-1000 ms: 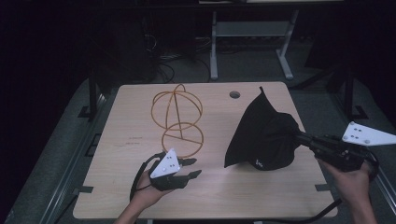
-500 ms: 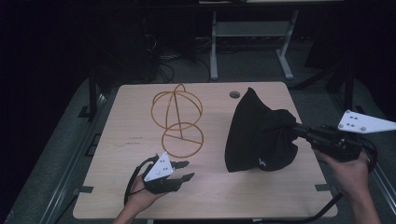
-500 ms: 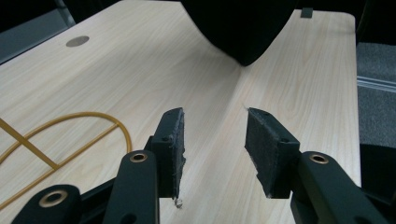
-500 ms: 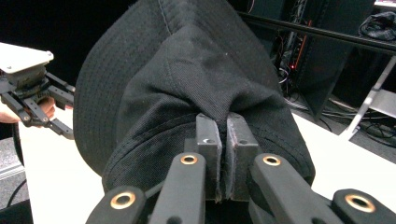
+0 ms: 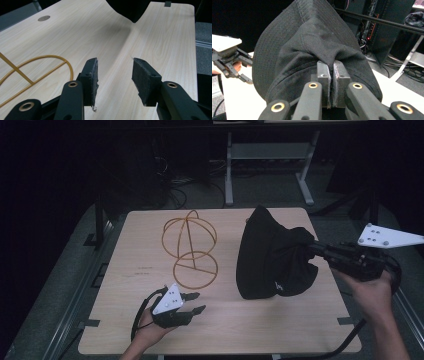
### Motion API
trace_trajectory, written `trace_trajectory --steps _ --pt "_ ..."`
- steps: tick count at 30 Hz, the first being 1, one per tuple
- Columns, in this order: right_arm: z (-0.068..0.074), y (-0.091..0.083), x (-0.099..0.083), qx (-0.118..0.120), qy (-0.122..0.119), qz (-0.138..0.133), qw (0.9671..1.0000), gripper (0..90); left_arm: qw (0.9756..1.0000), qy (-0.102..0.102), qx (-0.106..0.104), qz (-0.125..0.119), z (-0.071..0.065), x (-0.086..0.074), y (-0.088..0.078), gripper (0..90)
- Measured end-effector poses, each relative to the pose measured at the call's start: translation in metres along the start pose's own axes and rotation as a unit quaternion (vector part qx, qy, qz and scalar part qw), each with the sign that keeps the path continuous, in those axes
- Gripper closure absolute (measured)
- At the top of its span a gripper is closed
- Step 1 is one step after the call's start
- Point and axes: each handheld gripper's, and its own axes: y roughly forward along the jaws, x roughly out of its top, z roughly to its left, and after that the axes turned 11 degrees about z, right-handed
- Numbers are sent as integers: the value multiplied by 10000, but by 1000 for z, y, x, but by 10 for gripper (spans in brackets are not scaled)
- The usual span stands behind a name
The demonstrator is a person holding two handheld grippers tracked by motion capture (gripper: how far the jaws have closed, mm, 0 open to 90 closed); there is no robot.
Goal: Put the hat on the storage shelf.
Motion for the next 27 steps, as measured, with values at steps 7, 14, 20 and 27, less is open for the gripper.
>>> trace_trajectory --steps 7,14,20,27 --pt "2 6 16 38 -53 -32 10000 856 10000 -7 63 48 2 -2 1 537" --pt "3 16 34 83 -114 -12 9999 856 9999 15 104 67 2 -3 2 531" --pt "2 24 44 144 -83 -60 9998 856 9999 12 95 95 2 -5 3 525" --pt "2 37 55 235 -99 -84 9996 856 9999 -18 77 116 3 -6 4 520"
